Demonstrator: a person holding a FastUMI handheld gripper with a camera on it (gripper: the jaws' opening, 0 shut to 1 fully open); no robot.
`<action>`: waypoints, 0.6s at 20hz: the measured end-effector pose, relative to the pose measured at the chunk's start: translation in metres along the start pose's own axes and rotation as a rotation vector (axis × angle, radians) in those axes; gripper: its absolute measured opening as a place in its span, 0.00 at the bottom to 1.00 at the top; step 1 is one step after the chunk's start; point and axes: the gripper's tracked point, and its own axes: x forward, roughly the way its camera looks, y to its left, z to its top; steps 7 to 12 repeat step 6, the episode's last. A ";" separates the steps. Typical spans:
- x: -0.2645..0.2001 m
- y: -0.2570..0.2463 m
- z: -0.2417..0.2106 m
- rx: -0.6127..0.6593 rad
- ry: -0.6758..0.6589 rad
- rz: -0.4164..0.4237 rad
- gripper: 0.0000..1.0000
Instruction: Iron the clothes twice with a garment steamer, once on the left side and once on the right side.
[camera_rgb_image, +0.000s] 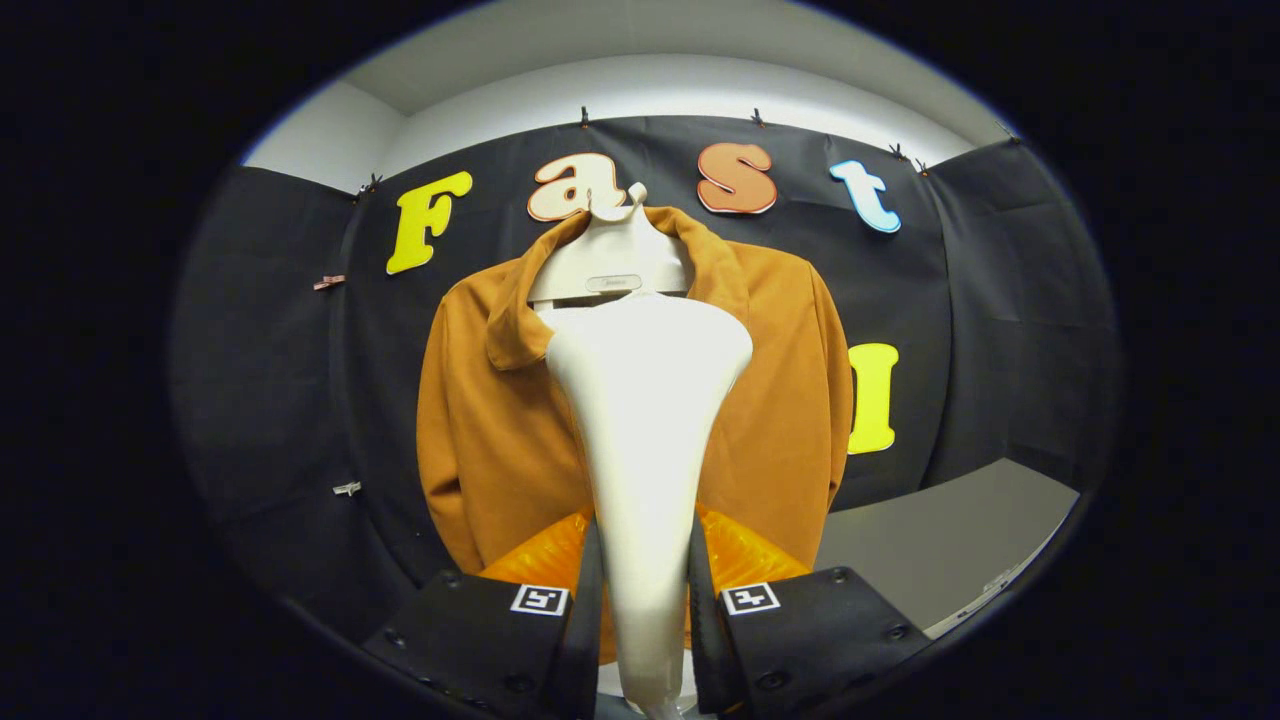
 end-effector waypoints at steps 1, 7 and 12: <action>0.000 -0.002 0.002 0.000 -0.012 0.002 0.41; 0.000 -0.007 0.004 -0.001 -0.035 0.012 0.41; 0.000 -0.007 0.004 -0.001 -0.035 0.012 0.41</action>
